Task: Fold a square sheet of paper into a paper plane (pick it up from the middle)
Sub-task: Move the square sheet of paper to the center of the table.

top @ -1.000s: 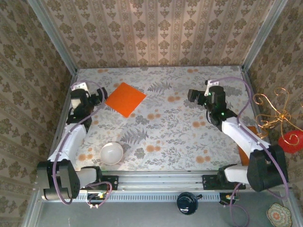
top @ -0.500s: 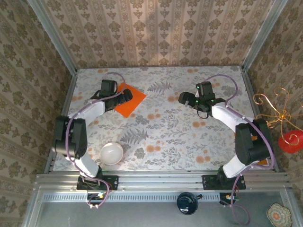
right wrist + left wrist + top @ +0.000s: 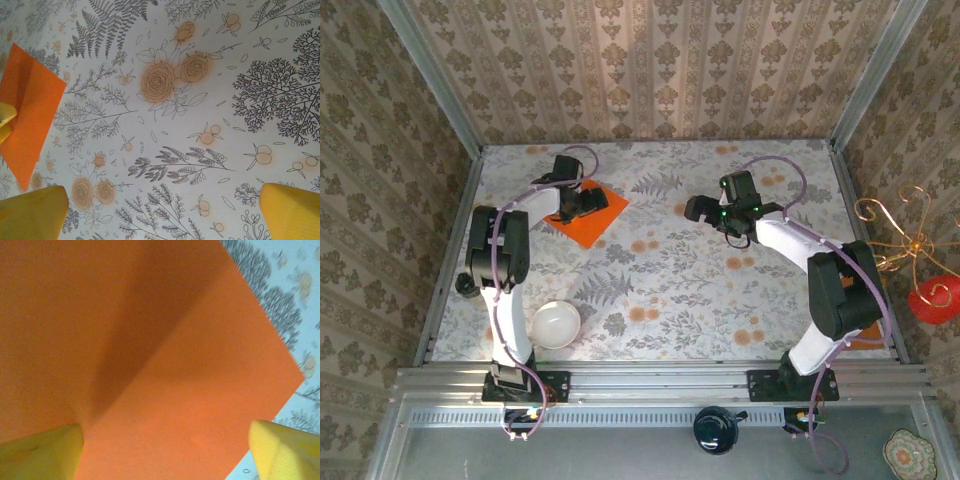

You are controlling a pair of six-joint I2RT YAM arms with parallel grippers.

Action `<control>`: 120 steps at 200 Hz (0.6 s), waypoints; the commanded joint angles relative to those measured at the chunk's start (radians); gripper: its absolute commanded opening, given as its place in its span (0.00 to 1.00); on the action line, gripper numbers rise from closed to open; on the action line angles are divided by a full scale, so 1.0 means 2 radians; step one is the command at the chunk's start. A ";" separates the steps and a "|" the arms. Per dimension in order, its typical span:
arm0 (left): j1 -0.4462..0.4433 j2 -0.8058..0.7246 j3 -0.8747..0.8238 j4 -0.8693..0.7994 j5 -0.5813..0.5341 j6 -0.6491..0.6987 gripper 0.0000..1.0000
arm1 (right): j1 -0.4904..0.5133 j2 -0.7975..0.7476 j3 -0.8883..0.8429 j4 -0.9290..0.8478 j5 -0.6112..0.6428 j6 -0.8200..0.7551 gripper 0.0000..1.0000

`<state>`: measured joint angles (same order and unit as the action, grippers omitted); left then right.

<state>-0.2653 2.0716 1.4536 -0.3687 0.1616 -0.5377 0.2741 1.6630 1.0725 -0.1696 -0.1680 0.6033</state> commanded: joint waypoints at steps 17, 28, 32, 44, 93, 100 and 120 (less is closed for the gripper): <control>-0.034 0.024 0.016 -0.055 0.021 0.040 0.83 | 0.002 0.009 0.013 -0.017 0.000 0.010 0.99; -0.046 0.027 0.014 -0.062 0.023 0.047 0.82 | 0.002 0.008 0.012 -0.016 0.006 0.013 0.99; -0.051 0.027 0.013 -0.065 0.023 0.049 0.82 | 0.002 0.008 0.011 -0.017 0.008 0.014 0.99; -0.068 0.028 0.009 -0.075 0.023 0.055 0.81 | 0.002 0.007 0.009 -0.017 0.014 0.018 0.99; -0.162 0.000 -0.045 -0.087 0.043 0.072 0.77 | 0.001 -0.003 0.000 -0.020 0.038 0.034 0.99; -0.175 -0.008 -0.058 -0.083 0.053 0.070 0.76 | 0.000 -0.006 -0.002 -0.022 0.041 0.035 0.99; -0.212 -0.031 -0.092 -0.070 0.077 0.063 0.75 | -0.003 -0.011 -0.008 -0.026 0.043 0.037 0.99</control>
<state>-0.6151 2.0209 1.3750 -0.4160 0.2115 -0.4129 0.2737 1.6691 1.0721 -0.1764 -0.1192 0.6533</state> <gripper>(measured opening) 0.755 0.990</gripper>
